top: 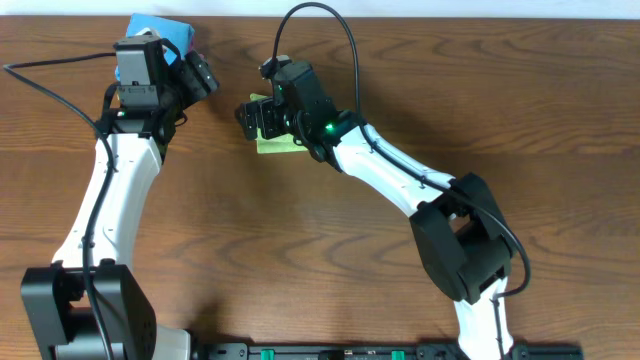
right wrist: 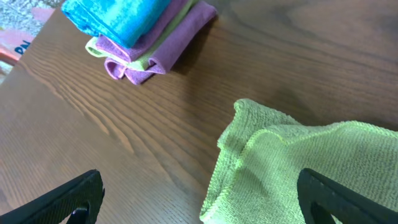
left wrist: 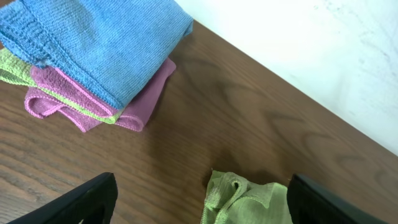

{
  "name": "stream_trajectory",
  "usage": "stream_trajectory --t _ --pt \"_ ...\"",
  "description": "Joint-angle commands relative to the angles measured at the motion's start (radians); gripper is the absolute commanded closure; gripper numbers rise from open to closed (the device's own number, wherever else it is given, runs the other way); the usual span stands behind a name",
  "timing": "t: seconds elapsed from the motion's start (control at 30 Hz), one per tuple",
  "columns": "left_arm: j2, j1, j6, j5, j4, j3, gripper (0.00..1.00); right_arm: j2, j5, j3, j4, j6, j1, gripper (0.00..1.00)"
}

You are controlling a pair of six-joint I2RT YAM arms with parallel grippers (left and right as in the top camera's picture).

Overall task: Fold the cloth
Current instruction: 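Lower the folded towel with both grippers onto the table near center-left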

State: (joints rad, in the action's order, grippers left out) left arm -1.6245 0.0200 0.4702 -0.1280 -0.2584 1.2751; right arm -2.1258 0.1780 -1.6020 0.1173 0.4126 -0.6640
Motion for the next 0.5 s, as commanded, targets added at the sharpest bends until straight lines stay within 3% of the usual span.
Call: stream_trajectory --t 0.0,0.47 --pt "0.024 0.008 -0.01 -0.003 -0.004 0.02 0.1 0.021 -0.04 -0.015 0.004 -0.01 0.006 0.01" --pt "0.024 0.008 0.005 -0.003 -0.001 0.02 0.07 -0.108 0.04 -0.014 -0.029 0.086 0.006 0.01"
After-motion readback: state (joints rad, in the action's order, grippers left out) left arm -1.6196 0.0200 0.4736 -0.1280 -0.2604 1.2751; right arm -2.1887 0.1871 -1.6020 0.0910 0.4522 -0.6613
